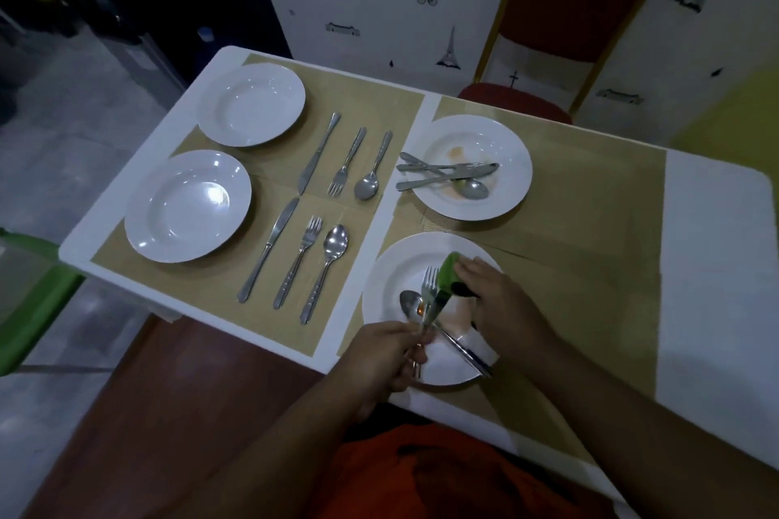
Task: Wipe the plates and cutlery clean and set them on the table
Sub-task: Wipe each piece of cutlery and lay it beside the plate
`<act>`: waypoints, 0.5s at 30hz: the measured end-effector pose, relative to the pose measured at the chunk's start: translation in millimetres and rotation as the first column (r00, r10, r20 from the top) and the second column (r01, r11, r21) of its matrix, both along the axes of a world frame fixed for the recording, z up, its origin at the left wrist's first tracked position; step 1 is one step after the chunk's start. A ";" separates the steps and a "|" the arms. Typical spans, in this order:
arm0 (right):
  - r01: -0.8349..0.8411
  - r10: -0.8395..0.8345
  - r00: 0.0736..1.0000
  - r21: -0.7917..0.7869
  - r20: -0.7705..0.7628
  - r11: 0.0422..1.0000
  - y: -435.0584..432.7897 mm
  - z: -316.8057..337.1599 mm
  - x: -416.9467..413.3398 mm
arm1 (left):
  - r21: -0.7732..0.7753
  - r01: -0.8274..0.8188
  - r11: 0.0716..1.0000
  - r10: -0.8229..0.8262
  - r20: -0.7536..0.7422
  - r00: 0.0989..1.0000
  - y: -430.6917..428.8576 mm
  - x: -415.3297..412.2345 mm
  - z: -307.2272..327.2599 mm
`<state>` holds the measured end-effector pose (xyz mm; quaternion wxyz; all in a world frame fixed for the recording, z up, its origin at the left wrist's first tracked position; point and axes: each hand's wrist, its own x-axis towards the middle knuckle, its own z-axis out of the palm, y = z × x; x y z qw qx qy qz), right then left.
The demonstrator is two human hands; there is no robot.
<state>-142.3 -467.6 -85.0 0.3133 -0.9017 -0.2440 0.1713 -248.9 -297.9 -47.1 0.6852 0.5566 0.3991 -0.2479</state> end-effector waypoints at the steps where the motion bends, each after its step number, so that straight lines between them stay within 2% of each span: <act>1: 0.098 -0.098 0.995 0.007 -0.029 0.995 2.9 3.0 4.2 | 0.012 0.015 1.000 -0.014 -0.008 1.000 7.4 1.5 -0.1; 4: 0.331 -0.331 0.944 0.074 -0.014 0.941 11.2 17.4 4.2 | 0.103 0.048 0.993 -0.048 -0.001 0.999 28.4 8.5 -5.6; 6: 0.355 -0.362 0.931 0.112 0.043 0.928 20.2 26.8 -5.0 | 0.128 0.075 0.989 -0.080 0.029 0.996 37.8 13.1 -8.7; 9: 0.176 -0.186 0.974 0.091 0.126 0.980 41.9 33.1 -31.3 | 0.071 0.107 0.992 -0.111 0.061 0.992 45.8 21.4 -10.6; 12: -0.050 0.056 0.980 -0.038 0.189 0.998 55.7 21.5 -53.2 | 0.124 0.237 0.964 -0.249 0.091 0.964 56.1 25.8 -8.4; 13: -0.049 0.060 0.980 -0.064 0.190 0.997 57.4 16.0 -53.8 | 0.137 0.259 0.956 -0.274 0.108 0.956 60.0 25.6 -8.3; 15: 0.059 -0.045 0.988 -0.094 0.146 0.994 58.4 8.7 -45.7 | 0.147 0.275 0.950 -0.295 0.135 0.946 68.1 22.3 -8.5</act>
